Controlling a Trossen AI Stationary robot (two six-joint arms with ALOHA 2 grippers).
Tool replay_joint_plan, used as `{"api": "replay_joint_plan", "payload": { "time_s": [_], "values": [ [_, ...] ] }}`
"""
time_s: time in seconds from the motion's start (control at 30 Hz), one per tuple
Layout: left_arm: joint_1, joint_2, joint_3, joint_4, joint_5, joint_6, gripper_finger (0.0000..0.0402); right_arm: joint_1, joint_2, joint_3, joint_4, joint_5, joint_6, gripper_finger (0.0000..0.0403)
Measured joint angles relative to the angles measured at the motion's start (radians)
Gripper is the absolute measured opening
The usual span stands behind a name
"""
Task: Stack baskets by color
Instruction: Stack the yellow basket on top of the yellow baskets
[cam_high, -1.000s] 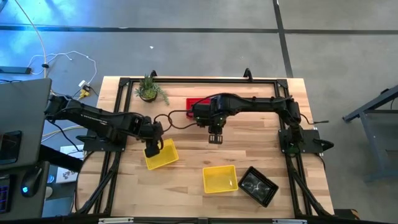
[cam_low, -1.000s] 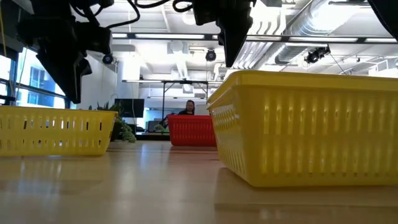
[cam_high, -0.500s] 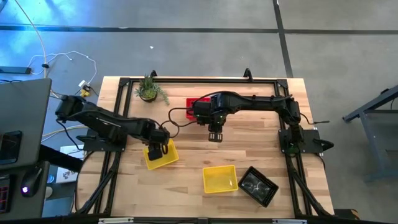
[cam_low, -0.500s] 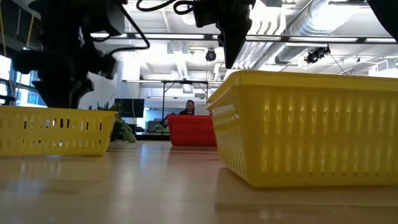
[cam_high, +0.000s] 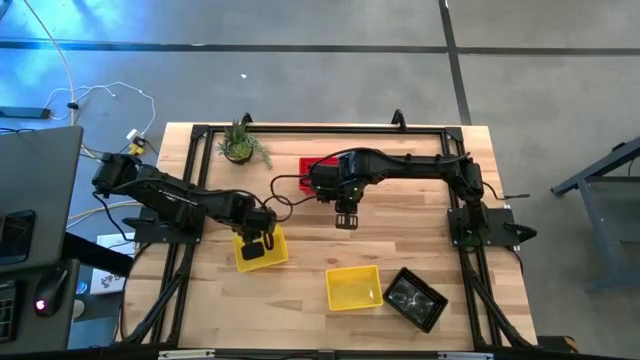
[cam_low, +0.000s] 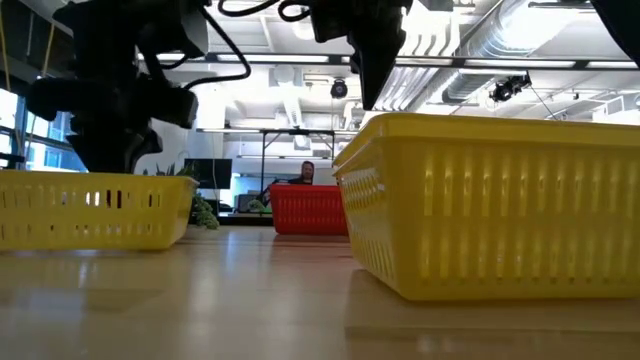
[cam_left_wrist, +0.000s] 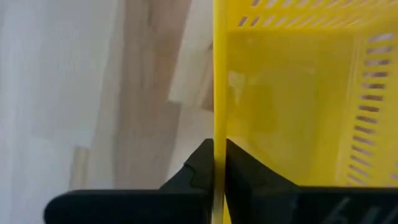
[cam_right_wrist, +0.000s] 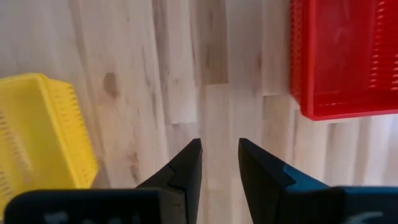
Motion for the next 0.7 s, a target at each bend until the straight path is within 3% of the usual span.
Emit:
{"api": "replay_joint_plan", "payload": {
  "time_s": [0.17,0.33,0.47,0.7],
  "values": [
    [0.000,-0.001,0.000,0.064,0.063,0.000,0.0002,0.005,-0.005,0.000,-0.009,0.051,-0.019,0.0082],
    [-0.003,-0.014,0.001,0.139,0.068,-0.023,0.0001,0.009,-0.018,0.000,-0.023,0.008,-0.009,0.0074],
    [-0.003,-0.037,0.002,0.214,0.022,-0.026,0.0001,0.027,-0.029,0.000,-0.027,-0.037,0.036,0.0073],
    [-0.006,-0.056,0.027,0.275,-0.090,-0.021,0.0000,0.083,-0.042,0.000,-0.021,-0.025,0.153,0.0073]
  ]
}}
